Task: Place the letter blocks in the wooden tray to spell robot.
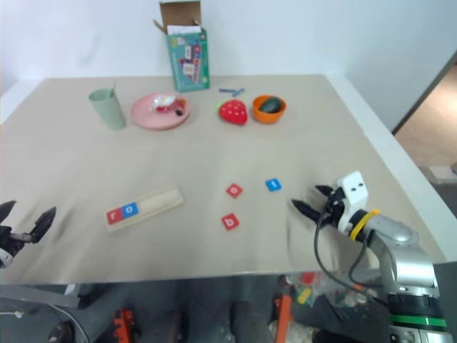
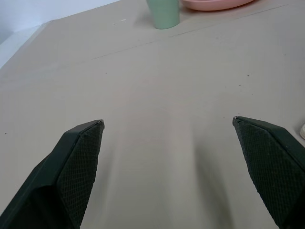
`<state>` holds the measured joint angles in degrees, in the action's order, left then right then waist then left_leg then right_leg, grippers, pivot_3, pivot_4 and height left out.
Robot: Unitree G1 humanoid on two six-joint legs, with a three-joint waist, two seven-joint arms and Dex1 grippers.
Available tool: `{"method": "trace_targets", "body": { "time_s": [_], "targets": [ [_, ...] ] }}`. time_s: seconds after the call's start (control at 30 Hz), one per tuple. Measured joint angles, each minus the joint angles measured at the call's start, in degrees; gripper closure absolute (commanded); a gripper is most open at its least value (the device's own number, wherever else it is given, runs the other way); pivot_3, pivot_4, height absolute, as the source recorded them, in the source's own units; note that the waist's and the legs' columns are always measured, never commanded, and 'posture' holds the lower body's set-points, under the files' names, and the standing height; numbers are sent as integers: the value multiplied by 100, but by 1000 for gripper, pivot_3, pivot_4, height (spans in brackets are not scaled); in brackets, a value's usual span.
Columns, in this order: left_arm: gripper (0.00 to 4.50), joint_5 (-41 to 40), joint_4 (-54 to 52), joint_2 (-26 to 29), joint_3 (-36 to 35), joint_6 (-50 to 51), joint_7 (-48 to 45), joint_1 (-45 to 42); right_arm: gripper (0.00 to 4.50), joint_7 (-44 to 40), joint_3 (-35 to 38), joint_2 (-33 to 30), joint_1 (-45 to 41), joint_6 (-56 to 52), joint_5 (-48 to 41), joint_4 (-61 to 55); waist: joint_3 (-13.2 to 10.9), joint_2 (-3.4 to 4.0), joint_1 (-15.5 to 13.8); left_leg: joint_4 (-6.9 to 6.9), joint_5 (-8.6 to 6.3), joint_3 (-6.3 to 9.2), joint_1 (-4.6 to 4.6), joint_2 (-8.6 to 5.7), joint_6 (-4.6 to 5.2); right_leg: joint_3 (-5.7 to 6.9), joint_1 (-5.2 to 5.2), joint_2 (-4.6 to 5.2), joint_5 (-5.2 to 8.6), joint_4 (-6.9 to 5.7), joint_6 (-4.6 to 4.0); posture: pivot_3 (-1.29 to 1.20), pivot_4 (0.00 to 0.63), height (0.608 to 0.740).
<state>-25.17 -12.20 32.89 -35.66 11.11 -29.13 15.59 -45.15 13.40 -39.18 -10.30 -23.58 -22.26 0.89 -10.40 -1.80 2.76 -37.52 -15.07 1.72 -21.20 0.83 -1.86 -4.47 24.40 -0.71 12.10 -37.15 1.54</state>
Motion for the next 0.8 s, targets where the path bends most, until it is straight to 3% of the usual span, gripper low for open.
{"method": "trace_targets", "body": {
  "time_s": [0.67, 0.73, 0.8],
  "targets": [
    [0, -514, 31, 232, 448, 445, -893, -515, 59, -374, -59, -195, -238, 68, 8, 55, 0, 0, 0, -4, -4, -3, 1, -1, 8, 0, 0, -1, 0, -1, -3, 0, 150, 740],
    [0, -512, 17, 625, 863, 734, -1182, -805, 59, -408, -79, -208, -445, 37, 10, 144, -5, -4, 3, -12, -4, -1, 0, -1, 8, 1, -1, -4, 0, -3, -4, 0, 150, 740],
    [0, -468, -400, 1309, 1904, 1208, -1727, -1682, 59, -449, -328, -207, -1033, 3, 14, 105, -17, -2, -13, -22, 11, 2, -15, -5, 18, 0, 1, -6, 0, -3, -14, 0, 150, 740]
  ]
}}
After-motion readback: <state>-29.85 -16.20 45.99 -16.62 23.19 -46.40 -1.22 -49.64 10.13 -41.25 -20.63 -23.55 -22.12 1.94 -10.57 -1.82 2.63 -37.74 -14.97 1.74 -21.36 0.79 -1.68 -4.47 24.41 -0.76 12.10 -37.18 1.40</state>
